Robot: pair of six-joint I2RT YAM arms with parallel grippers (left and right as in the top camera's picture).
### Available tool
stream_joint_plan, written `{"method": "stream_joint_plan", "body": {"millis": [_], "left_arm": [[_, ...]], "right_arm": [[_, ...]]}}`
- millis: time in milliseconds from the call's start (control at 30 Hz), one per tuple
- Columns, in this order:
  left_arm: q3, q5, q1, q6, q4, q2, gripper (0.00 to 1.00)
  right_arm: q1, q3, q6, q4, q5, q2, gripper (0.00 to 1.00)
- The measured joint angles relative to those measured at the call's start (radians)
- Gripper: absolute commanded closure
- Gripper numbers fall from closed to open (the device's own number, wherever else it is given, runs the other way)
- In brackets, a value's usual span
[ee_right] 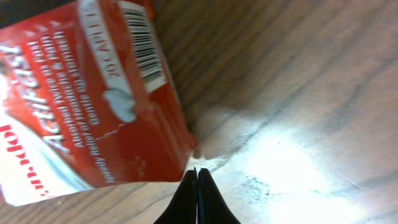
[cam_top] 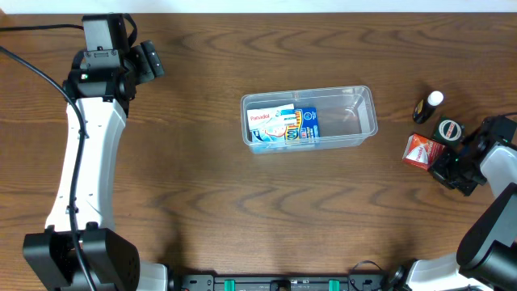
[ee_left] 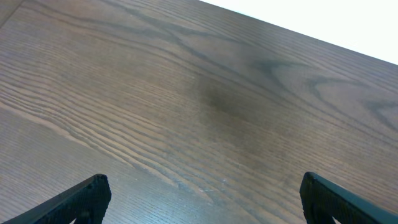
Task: Pack container
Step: 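Lower the right gripper and close it on the ActiFast box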
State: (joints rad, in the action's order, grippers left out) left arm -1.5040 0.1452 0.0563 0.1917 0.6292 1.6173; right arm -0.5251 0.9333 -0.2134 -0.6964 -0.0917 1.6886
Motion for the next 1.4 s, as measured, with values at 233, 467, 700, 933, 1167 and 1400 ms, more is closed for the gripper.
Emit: {"method": "stream_joint_plan", "body": {"millis": [233, 467, 700, 933, 1167, 1400], "left_arm": [[0.000, 0.000, 0.000, 0.000, 0.000, 0.000, 0.02], [0.000, 0.000, 0.000, 0.000, 0.000, 0.000, 0.02], [0.000, 0.000, 0.000, 0.000, 0.000, 0.000, 0.02], [0.000, 0.000, 0.000, 0.000, 0.000, 0.000, 0.02], [0.000, 0.000, 0.000, 0.000, 0.000, 0.000, 0.02], [0.000, 0.000, 0.000, 0.000, 0.000, 0.000, 0.02]], "right_arm": [[0.000, 0.000, 0.071, -0.001, -0.010, 0.000, 0.99], [0.000, 0.000, 0.077, -0.020, 0.041, 0.000, 0.99], [0.000, 0.000, 0.064, 0.013, 0.098, 0.000, 0.99], [0.000, 0.001, 0.064, 0.018, 0.112, -0.002, 0.99], [0.000, 0.045, 0.045, -0.060, 0.107, -0.107, 0.99], [0.006, 0.073, 0.003, -0.032, 0.091, -0.225, 0.01]]}}
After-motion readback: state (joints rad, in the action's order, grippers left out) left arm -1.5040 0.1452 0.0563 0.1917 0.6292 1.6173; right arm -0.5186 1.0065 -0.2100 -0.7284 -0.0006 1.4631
